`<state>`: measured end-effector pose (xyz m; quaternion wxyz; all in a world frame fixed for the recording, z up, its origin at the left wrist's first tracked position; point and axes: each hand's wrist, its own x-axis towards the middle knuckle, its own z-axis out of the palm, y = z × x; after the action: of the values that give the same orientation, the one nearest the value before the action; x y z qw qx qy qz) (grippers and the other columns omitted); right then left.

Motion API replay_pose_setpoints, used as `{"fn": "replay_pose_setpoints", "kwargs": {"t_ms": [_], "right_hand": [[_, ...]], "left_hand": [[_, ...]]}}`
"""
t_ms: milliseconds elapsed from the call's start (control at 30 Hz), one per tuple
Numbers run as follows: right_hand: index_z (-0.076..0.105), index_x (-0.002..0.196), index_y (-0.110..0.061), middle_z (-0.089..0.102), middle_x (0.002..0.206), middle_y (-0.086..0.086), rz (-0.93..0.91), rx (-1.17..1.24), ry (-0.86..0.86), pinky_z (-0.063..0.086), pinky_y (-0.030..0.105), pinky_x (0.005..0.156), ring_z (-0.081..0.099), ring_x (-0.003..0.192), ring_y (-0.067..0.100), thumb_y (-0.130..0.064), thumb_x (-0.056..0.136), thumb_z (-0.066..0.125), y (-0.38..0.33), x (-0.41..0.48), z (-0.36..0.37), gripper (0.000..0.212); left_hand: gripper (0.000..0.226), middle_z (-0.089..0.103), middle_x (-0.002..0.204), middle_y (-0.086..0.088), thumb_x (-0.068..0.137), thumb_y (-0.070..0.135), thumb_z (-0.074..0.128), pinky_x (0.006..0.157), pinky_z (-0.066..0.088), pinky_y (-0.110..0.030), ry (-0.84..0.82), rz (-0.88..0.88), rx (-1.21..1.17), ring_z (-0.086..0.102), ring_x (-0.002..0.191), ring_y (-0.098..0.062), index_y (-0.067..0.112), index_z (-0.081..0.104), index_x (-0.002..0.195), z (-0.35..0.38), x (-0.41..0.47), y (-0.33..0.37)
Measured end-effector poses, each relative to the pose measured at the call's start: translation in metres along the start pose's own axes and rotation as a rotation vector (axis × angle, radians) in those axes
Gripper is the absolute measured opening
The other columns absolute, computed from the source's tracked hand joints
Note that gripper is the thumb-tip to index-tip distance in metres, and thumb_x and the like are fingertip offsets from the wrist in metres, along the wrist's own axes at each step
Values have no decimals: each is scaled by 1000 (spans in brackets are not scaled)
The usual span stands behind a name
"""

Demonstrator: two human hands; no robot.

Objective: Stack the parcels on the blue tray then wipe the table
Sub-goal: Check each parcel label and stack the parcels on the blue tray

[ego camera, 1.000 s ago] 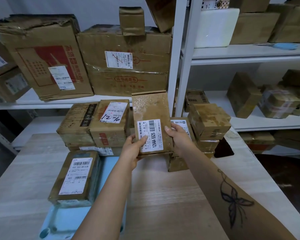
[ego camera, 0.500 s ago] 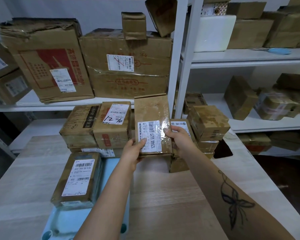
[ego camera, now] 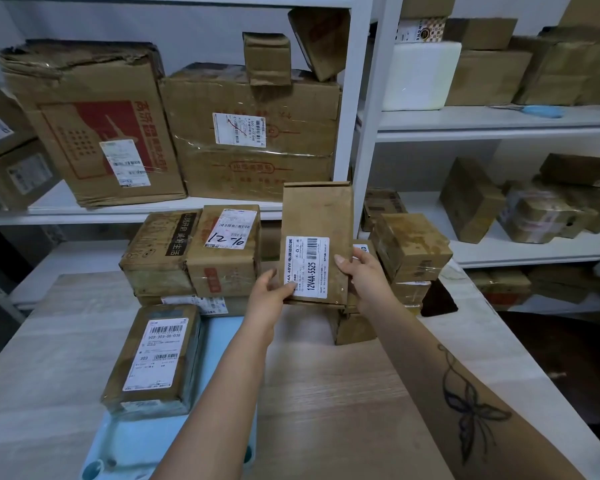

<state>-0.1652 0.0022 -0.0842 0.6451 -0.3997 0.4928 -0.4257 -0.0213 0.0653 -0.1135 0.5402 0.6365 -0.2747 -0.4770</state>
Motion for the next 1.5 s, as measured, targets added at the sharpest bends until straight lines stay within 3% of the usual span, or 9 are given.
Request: {"fn": "replay_pose_setpoints", "kwargs": {"t_ms": [167,367,600,733,900,1033,1167,1367,1500], "right_hand": [[55,95,-19,70,107,9,-42,3,29,55,41,84,69,92,24,1,83,67,-1,-5,0,26],[55,114,-11,69,98,2,-94,-55,-44,54,27,71,67,87,16,-3,80,71,-3,-14,4,38],[51,127,-15,64,110,10,-37,-122,-111,56,34,78,65,97,23,-19,86,68,-2,-11,6,45],[59,110,-20,58,85,-3,8,-78,-161,47,23,58,54,68,9,-28,91,61,-4,-11,7,21],[47,134,-17,51,132,6,-75,-231,-88,39,28,95,51,118,20,-20,96,54,-6,-2,9,39],[24,149,-21,31,152,6,-49,-312,-57,35,35,102,38,134,26,-24,97,52,-8,2,7,59],[27,148,-14,45,143,7,72,-195,-65,44,34,97,52,118,22,-31,93,59,-7,3,6,65],[64,100,-11,68,87,1,126,-8,-131,49,23,55,67,68,12,-27,93,58,-12,2,9,18],[62,112,-5,68,88,5,57,42,-168,46,14,43,67,56,7,-16,94,56,-17,2,6,23]], "left_hand": [[46,54,133,1,94,14,54,81,44,-17,-87,143,66,56,103,-9,17,41,137,13,-11,10],[112,14,156,2,43,81,65,114,27,-47,-132,94,289,21,142,-22,55,17,141,28,-14,15],[117,55,131,1,52,25,88,98,48,-41,-296,93,72,56,115,-18,41,20,146,35,-15,8],[61,62,99,0,76,-11,65,63,53,-17,-253,108,-27,61,83,-11,34,47,112,31,-17,10],[60,61,104,-9,83,-8,52,72,56,-38,-229,9,-252,62,87,-27,25,38,131,16,-16,6],[49,57,108,-10,80,-2,48,69,57,-51,-217,-3,-462,57,97,-34,19,43,124,8,-16,6],[33,60,99,-9,86,2,33,52,58,-41,-195,-60,-571,59,87,-31,15,52,110,-4,-12,5],[28,62,89,-7,82,0,32,56,57,-35,-175,-126,-453,61,75,-28,11,55,94,-16,-7,-1],[25,59,93,-7,63,9,53,64,49,-29,-122,-133,-168,55,80,-20,14,57,87,-16,-9,5]]}}
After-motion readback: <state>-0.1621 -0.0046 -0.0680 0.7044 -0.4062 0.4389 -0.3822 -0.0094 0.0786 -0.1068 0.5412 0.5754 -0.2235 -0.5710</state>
